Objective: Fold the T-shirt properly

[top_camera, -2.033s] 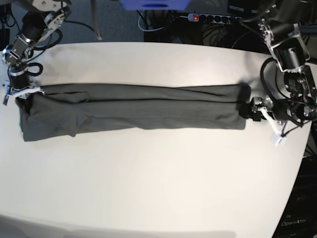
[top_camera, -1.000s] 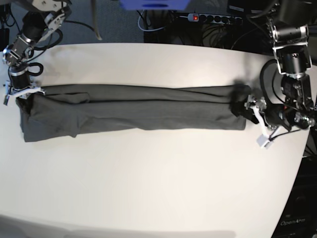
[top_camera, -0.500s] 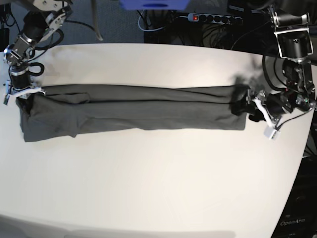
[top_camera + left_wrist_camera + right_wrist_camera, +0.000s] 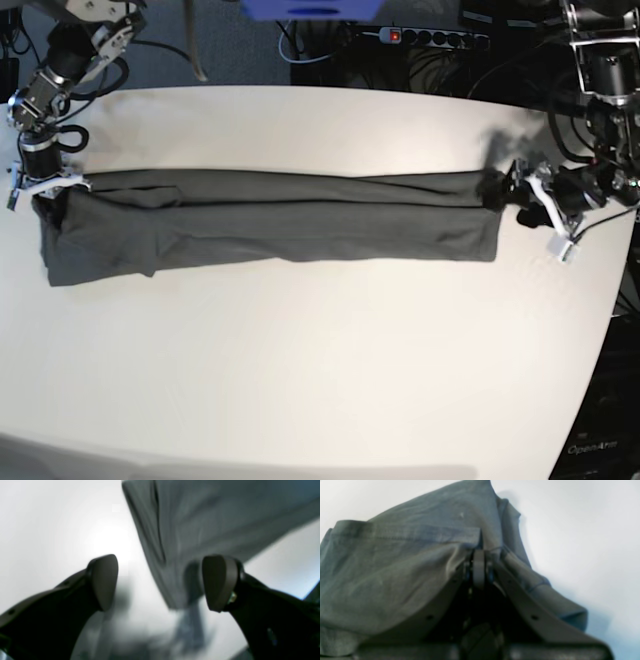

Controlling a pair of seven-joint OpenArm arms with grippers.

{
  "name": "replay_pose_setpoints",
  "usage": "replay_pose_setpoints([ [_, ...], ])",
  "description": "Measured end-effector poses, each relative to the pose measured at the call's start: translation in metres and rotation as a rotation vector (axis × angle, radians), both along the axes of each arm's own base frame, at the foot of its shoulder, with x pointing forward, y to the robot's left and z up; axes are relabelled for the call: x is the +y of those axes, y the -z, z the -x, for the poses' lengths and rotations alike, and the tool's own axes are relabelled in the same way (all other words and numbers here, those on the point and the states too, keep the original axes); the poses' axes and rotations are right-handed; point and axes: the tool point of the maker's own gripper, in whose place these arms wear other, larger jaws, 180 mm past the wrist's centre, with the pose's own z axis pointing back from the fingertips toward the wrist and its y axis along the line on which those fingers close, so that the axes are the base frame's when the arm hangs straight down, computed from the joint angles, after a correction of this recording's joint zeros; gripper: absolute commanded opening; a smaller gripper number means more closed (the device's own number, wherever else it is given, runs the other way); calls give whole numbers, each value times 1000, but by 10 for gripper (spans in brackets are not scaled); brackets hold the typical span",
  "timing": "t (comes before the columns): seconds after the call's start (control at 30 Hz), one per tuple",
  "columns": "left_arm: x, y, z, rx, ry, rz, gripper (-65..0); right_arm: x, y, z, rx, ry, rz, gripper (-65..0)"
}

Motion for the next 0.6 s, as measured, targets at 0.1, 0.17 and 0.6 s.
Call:
replay_pose_setpoints([
  [0.1,0,2,7,50,21,-23,-118,0,1,0,3,1,1,-647],
  [0.17,-3,3,7,64,19,-20,-118,0,0,0,3,-1,-1,-647],
  [0.6,-105,5,-16,10,62,189,-118,0,2,2,7,4,1,-647],
])
